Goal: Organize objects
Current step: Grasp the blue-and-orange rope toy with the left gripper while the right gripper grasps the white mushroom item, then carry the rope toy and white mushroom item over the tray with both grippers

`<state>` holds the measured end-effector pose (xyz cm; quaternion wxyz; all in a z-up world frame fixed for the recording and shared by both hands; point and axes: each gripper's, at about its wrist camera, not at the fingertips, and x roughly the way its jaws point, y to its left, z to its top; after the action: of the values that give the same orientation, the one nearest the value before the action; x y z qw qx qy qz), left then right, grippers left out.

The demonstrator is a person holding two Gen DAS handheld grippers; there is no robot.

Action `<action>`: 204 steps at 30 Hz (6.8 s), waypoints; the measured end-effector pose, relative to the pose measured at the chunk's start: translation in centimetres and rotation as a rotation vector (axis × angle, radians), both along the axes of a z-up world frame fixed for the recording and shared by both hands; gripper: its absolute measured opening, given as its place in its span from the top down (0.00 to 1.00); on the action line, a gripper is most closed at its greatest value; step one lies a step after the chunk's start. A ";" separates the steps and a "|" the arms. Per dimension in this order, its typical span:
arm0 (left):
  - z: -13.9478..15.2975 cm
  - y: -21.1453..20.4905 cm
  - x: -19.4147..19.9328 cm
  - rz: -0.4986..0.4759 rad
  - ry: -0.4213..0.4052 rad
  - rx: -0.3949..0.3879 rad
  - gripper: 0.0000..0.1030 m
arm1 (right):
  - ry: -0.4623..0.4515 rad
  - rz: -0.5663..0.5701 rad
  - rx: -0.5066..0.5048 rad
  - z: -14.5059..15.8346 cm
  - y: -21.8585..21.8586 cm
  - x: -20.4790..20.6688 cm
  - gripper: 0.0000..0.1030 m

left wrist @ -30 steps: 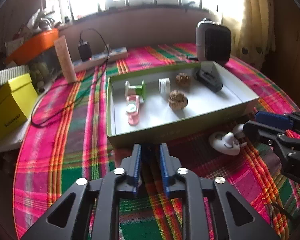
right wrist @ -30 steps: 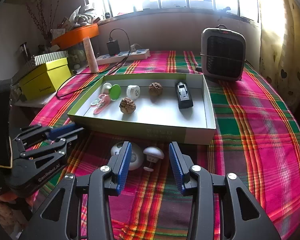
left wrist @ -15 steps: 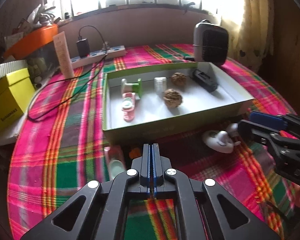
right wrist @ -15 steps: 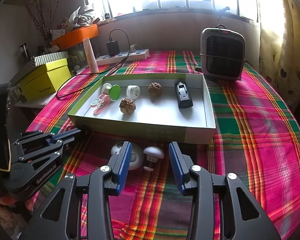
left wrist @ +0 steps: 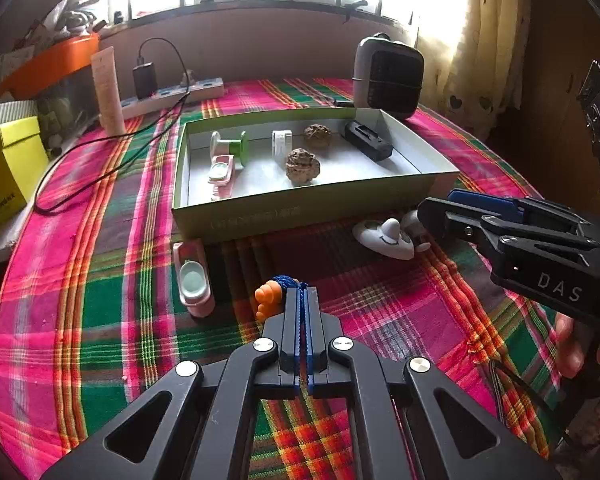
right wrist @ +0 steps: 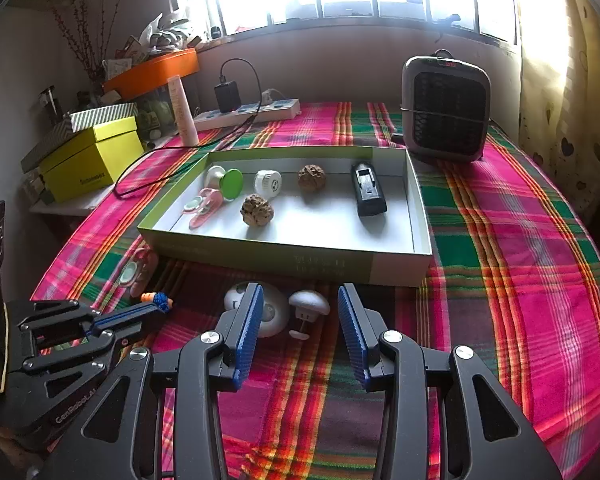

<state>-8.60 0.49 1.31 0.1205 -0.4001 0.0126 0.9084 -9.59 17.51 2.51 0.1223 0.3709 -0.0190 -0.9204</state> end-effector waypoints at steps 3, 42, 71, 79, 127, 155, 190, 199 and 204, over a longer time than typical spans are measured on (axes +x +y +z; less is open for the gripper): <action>0.4 -0.2 0.2 0.005 0.015 0.012 0.95 | 0.001 0.001 0.002 0.0 0.0 0.0 0.61; -0.2 -0.9 -2.5 0.081 -0.018 -0.046 0.83 | -0.070 -0.025 0.039 -1.2 0.5 -1.0 0.61; -0.2 -1.2 -2.3 0.061 -0.014 -0.017 0.84 | -0.116 -0.001 0.046 -2.1 -0.1 -2.5 0.77; 0.4 -1.5 -1.3 0.048 -0.002 0.023 0.85 | -0.103 0.006 0.048 -2.0 -0.2 -2.2 0.77; 2.8 0.4 1.5 -0.026 0.067 0.036 0.85 | -0.018 0.013 0.064 0.9 -1.2 1.2 0.77; 4.4 -0.2 -3.3 0.007 0.108 0.025 0.85 | 0.029 0.031 0.079 2.9 -1.8 -3.1 0.77; 2.5 -0.5 -10.7 0.058 0.050 0.002 0.84 | -0.058 0.053 0.100 0.4 -2.0 -11.6 0.77; 1.4 -0.3 -11.8 0.055 0.021 -0.011 0.85 | -0.097 0.056 0.093 -0.7 -2.1 -13.1 0.77; 1.0 -0.5 -12.3 0.060 0.009 -0.012 0.85 | -0.105 0.059 0.094 -1.0 -2.2 -13.7 0.77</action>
<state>-20.86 0.00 2.27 0.0907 -0.3967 0.0065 0.9134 -23.26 15.32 1.50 0.1306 0.4244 0.0286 -0.8955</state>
